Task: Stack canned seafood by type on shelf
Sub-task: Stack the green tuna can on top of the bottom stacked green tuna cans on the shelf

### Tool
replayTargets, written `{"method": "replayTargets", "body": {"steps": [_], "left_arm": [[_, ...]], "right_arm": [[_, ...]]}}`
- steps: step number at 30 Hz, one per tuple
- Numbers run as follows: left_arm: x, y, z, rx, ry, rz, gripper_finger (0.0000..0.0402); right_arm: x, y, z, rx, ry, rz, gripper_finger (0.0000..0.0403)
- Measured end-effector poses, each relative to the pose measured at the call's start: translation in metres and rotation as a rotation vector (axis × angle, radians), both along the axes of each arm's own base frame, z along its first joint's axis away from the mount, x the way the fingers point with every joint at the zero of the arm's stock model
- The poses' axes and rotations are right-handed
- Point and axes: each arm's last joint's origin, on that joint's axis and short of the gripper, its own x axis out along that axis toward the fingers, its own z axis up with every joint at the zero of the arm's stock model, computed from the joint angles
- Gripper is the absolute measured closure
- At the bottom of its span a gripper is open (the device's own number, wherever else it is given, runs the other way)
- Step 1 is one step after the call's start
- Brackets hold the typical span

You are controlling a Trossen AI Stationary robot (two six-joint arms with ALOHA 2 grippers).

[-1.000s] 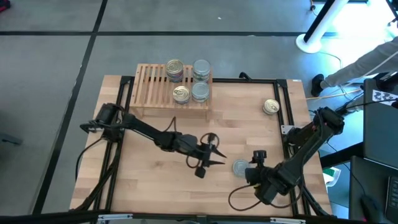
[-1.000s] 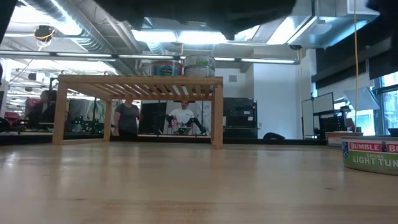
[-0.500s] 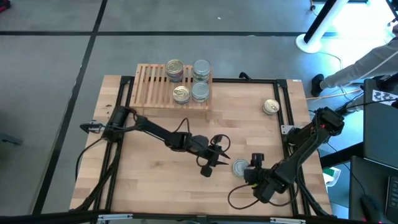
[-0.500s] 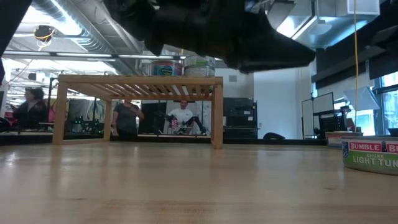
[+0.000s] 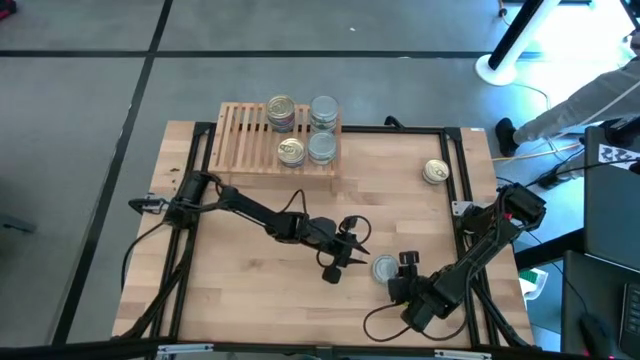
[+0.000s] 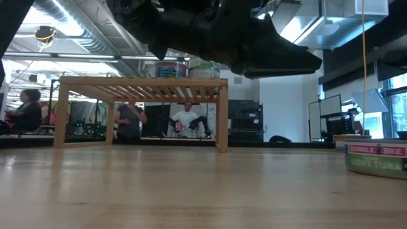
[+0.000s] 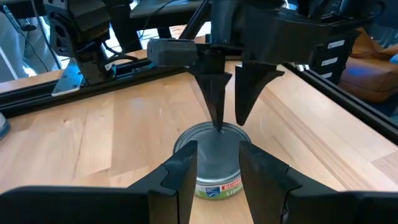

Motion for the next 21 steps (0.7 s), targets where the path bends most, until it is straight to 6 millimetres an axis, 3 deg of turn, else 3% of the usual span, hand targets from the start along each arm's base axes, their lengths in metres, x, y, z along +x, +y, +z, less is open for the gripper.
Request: {"method": "replayTargets", "body": {"steps": [8,17,21], "left_arm": [[0.000,0.000,0.000,0.001,0.001,0.000,0.0286],[0.000,0.000,0.000,0.009,0.001,-0.002,0.0286],[0.000,0.000,0.000,0.012,0.001,-0.004,0.0286]], "right_arm": [[0.002,-0.002,-0.002,-0.082,-0.063,0.015,0.0292],[0.007,-0.001,-0.024,-0.253,-0.047,0.138,0.0321],[0.008,-0.001,-0.024,-0.297,-0.093,0.136,0.0338]]}}
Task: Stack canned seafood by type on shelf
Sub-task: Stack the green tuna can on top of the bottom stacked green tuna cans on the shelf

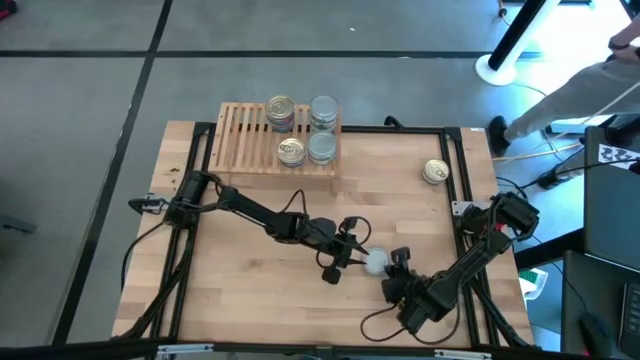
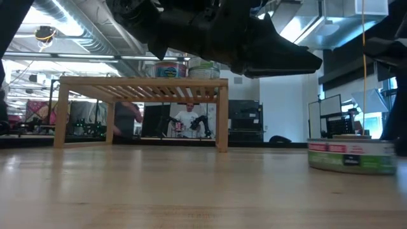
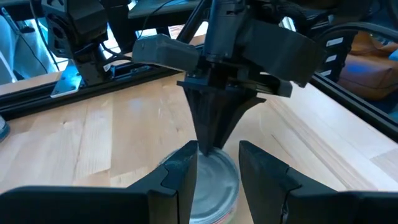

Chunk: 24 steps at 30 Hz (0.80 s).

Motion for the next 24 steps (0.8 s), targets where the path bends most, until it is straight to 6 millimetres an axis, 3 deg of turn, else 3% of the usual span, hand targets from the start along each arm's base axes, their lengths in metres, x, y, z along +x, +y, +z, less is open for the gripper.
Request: {"method": "replayTargets", "body": {"steps": [8,24], "left_arm": [[0.000,0.000,0.000,0.048,-0.011,-0.017,0.0286],[-0.005,0.000,-0.011,0.152,0.087,-0.054,0.0286]], "right_arm": [[0.001,0.000,0.000,-0.012,-0.028,-0.003,0.0398],[0.017,-0.013,0.003,0.013,-0.056,-0.075,0.0400]]}}
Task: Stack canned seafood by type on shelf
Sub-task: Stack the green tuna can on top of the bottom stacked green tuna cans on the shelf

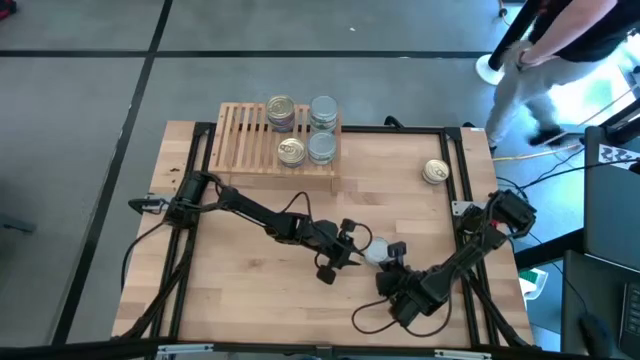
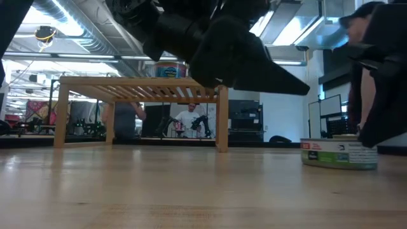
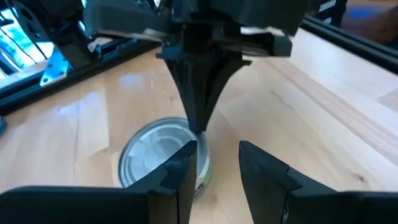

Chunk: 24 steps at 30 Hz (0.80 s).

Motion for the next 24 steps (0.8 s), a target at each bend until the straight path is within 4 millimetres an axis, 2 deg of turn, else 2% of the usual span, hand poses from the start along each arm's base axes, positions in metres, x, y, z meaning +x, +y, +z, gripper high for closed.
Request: {"method": "replayTargets", "body": {"steps": [4,12,16,24], "left_arm": [[0.000,0.001,-0.001,0.003,0.011,0.036,0.0277],[0.001,0.003,0.000,-0.024,0.002,0.145,0.0193],[0.001,0.004,-0.002,-0.037,0.015,0.173,0.0170],[0.001,0.001,-0.014,0.173,0.002,0.060,0.0163]], "right_arm": [[0.003,-0.003,0.002,0.015,-0.011,-0.010,0.0400],[0.007,-0.007,0.004,0.027,-0.016,-0.027,0.0401],[0.008,-0.007,0.004,0.028,-0.018,-0.027,0.0401],[0.010,-0.005,0.004,0.049,-0.048,-0.036,0.0401]]}}
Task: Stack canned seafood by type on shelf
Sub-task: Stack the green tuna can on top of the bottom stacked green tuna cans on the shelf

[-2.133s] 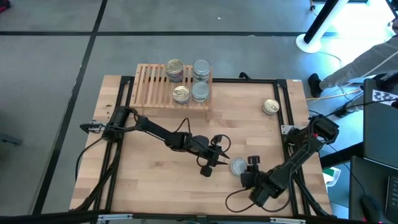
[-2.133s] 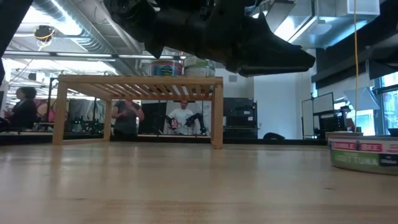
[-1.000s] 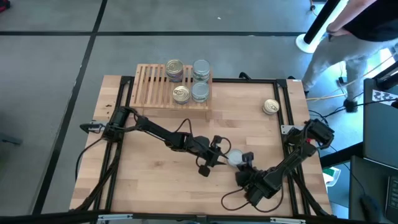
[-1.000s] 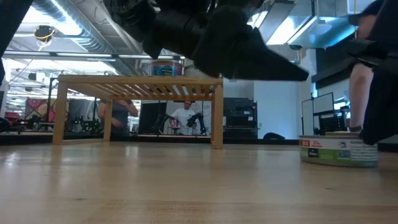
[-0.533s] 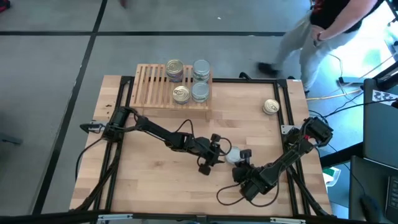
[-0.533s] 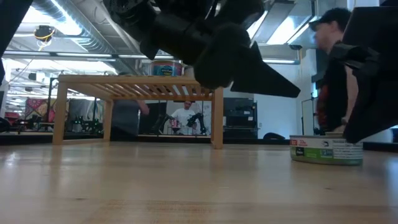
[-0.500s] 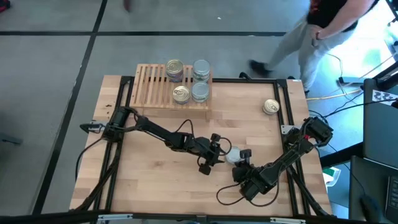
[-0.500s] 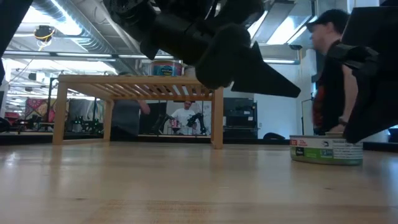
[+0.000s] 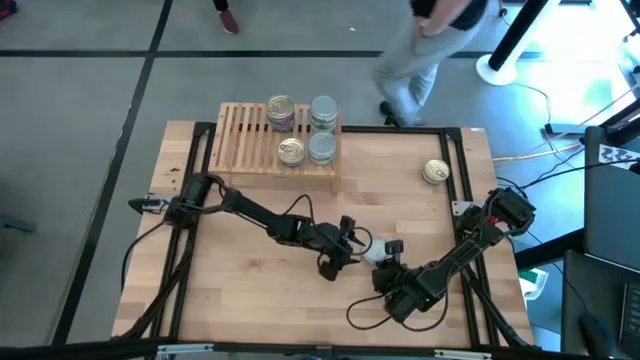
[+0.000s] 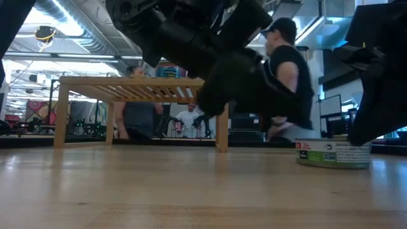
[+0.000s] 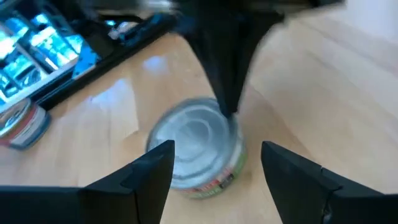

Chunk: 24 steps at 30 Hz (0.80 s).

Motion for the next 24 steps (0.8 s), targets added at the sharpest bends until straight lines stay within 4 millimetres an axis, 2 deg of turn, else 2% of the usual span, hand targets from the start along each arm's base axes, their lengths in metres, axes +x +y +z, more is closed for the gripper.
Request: {"method": "replayTargets", "body": {"steps": [7,15,24], "left_arm": [[-0.001,-0.003,-0.009,0.090,0.022,-0.053,0.0163],[-0.002,-0.004,-0.014,0.160,0.043,-0.087,0.0163],[-0.005,-0.007,-0.017,0.248,0.077,-0.031,0.0163]], "right_arm": [[0.005,-0.002,0.001,0.018,-0.020,-0.015,0.0402],[0.023,-0.012,0.009,0.044,-0.034,-0.069,0.0402],[0.042,-0.022,0.021,0.100,-0.052,-0.126,0.0402]]}}
